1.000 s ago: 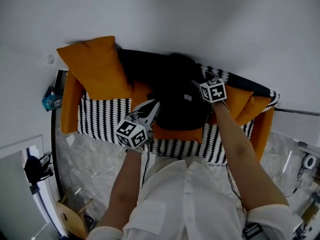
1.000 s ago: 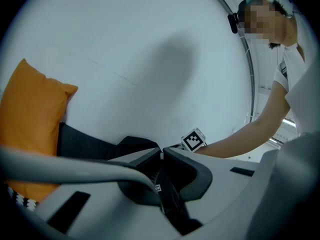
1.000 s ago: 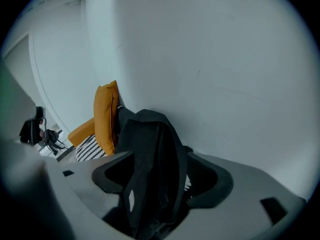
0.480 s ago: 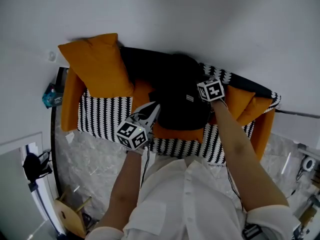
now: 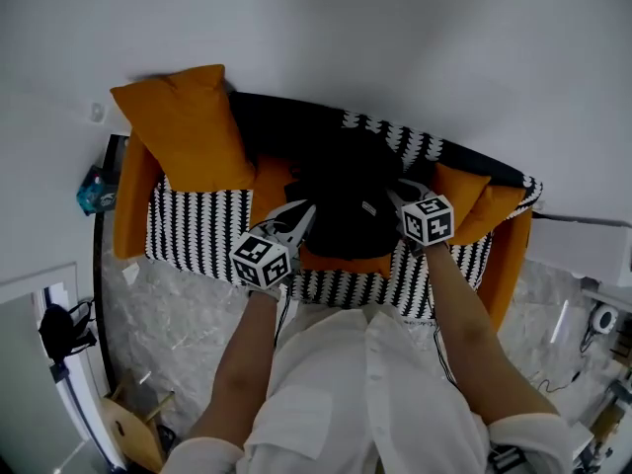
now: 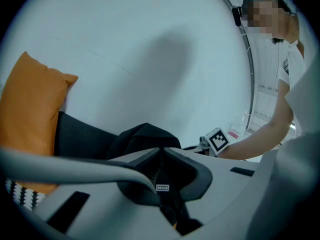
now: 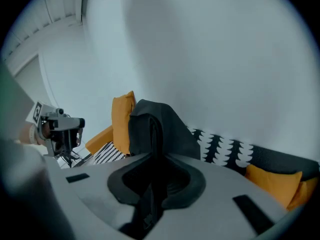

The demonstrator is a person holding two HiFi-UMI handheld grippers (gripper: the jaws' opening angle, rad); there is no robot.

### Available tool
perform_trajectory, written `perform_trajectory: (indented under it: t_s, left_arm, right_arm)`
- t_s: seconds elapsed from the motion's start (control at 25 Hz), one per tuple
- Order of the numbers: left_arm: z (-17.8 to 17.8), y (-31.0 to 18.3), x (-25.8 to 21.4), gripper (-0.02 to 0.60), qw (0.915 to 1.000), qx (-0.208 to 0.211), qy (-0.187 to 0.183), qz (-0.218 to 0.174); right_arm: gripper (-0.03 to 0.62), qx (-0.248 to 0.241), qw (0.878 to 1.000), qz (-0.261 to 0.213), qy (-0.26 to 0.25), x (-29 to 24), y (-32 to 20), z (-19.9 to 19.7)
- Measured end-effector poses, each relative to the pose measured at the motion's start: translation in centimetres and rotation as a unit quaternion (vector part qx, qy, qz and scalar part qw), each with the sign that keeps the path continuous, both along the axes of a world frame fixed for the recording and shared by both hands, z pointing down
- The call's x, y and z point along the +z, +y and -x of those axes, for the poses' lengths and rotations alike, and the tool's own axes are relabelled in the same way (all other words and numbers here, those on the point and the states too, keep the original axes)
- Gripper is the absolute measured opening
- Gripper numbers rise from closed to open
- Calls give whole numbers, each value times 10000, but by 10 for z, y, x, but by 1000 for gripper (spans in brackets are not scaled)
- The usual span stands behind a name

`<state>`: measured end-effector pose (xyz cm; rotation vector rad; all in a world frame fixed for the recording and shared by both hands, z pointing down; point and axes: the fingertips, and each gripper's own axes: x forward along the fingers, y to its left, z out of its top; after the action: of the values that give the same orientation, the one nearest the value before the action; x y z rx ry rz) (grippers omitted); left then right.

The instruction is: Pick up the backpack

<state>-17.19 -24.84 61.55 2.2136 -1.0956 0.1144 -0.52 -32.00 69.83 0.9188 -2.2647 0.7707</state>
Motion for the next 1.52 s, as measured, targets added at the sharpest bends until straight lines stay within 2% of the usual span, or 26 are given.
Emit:
perform_trajectory:
  t_s: [0.24,0.48,0.52,0.6,0.68,0.8,0.92,1.08,1.2,1.32,1.4,1.52]
  left_arm:
    - [-9,10,6,38,9994,256,-250,14]
    - [-14,26,18,42,9968,555,-574,101]
    - [-14,29,22,60,9961,592,-649,122]
    - [-14,34,27,137,9943,641,-837,139]
    - [-17,37,32,175,9913,757,-1067,119]
    - [-26,38,41,207,9804,1056,-1661,46]
    - [-33,34,51,256,9629,1298,-2364,-84]
    - [-50,32,56,260,9385,1846,-2903,-304]
    - [-56,30,62,259,9203,2085,-3287,-388]
    - [-57,31,65,218,9124,2194,-3438,-343]
    - [-58,36,67,169,9089,2295,-3469,-282]
    - [-59,46,70,105,9120,2347,-3364,-75]
  right_arm:
    - [52,7,9998,7,-207,-16,63,-12]
    - [49,-15,9998,92,-199,-23,112,-25]
    - [49,11,9997,119,-203,-23,117,-27]
    - [49,32,9997,157,-191,-23,123,-29]
    - [49,10,9998,166,-144,-23,128,-30]
    - [49,-24,9998,166,-83,-24,133,-29]
    - [48,-41,9998,193,-54,-25,139,-27]
    - [48,-29,9998,209,-24,-25,145,-24]
    - [48,29,9997,227,-11,-23,147,-23]
    - [48,57,9997,240,-3,-24,148,-23]
    - [48,53,9997,243,8,-23,149,-22]
    - [48,56,9996,272,3,-22,151,-22]
